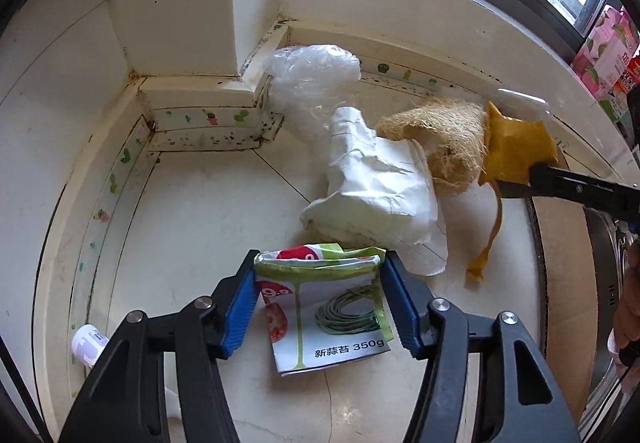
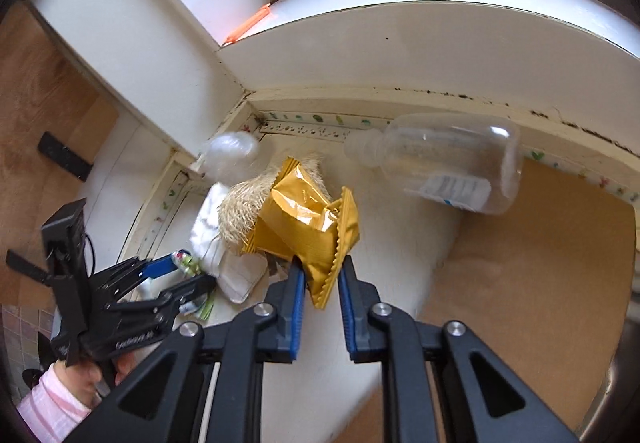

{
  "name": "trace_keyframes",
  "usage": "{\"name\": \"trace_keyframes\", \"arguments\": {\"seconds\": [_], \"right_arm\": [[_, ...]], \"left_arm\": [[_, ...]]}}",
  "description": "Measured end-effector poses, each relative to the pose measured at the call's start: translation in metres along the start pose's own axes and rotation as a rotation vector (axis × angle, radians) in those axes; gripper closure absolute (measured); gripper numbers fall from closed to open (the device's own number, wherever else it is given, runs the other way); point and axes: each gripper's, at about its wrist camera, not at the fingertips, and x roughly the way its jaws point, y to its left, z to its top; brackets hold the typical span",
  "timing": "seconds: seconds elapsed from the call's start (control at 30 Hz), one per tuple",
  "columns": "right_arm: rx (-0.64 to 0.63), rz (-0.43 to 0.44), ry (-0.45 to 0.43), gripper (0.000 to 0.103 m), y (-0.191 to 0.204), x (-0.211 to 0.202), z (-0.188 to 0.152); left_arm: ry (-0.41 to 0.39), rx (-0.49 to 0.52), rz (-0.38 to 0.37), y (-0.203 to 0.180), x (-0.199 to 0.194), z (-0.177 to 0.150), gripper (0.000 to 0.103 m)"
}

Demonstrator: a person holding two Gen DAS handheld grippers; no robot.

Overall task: Collect trash
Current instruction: 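Carry the green bag and yellow wrapper down over the floor bin with both tools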

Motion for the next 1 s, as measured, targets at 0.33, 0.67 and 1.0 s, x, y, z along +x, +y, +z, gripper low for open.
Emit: {"name": "trace_keyframes", "arguments": {"seconds": [0.33, 0.67, 1.0], "right_arm": [[0.03, 0.032, -0.025, 0.091, 0.011, -0.03, -0.041], [0.02, 0.064, -0.05, 0.091, 0.048, -0.079, -0.086], [-0.033, 0.061, -0.137, 0.091, 0.117, -0.186, -0.17]], "left_arm": [[0.021, 0.018, 0.078, -0.016, -0.007, -0.011, 0.046], [-0.002, 0.045, 0.058, -0.047, -0.077, -0.05, 0.046], [-0.096, 0.111, 0.016, -0.071, -0.237, -0.131, 0.046]]}}
